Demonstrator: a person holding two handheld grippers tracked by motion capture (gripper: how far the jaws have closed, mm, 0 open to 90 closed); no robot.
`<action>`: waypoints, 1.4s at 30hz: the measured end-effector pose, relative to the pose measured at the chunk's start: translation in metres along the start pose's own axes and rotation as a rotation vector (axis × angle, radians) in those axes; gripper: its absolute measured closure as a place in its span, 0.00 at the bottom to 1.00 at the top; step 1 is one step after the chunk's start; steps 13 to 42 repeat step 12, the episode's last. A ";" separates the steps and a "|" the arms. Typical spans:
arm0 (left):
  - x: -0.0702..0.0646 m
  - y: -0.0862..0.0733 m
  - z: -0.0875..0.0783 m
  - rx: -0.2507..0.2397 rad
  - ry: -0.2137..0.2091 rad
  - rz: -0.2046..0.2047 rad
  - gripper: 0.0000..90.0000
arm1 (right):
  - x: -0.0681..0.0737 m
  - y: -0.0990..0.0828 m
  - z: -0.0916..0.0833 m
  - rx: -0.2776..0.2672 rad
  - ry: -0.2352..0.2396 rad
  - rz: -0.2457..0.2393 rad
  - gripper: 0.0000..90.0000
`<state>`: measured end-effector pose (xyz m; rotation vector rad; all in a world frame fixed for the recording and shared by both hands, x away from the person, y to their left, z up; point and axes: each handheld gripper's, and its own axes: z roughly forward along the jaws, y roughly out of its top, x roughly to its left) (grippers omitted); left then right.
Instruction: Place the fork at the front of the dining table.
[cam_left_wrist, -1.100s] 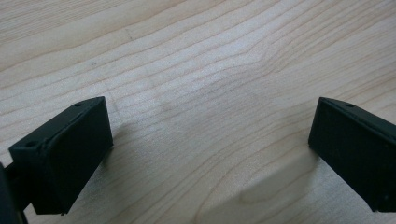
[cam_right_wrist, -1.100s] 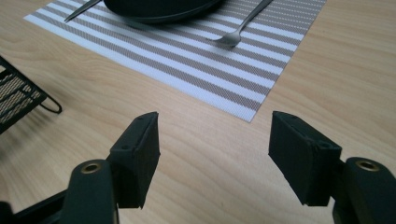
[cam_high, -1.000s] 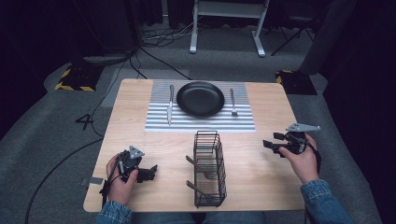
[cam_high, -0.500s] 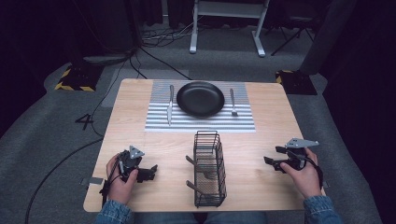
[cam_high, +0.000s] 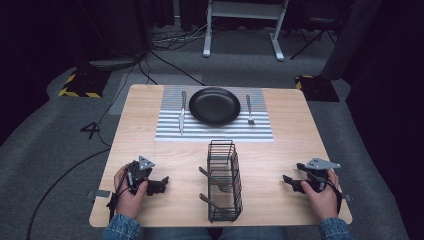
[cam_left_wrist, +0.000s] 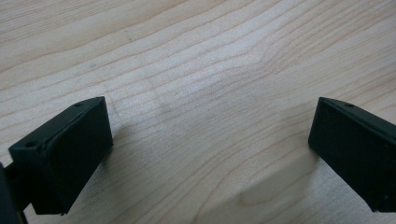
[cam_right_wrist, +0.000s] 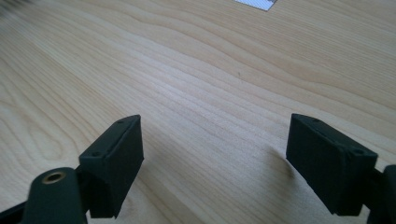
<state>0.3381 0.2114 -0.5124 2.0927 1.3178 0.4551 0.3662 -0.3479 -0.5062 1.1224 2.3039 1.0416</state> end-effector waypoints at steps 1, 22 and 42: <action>0.000 0.000 0.000 0.000 -0.001 0.000 0.00 | 0.001 0.000 0.001 0.018 -0.005 -0.007 0.20; 0.000 0.000 0.000 0.001 -0.001 0.000 0.00 | 0.002 0.002 0.005 0.036 -0.028 0.020 0.16; 0.000 0.000 0.000 0.001 -0.001 0.000 0.00 | 0.002 0.002 0.005 0.036 -0.028 0.020 0.16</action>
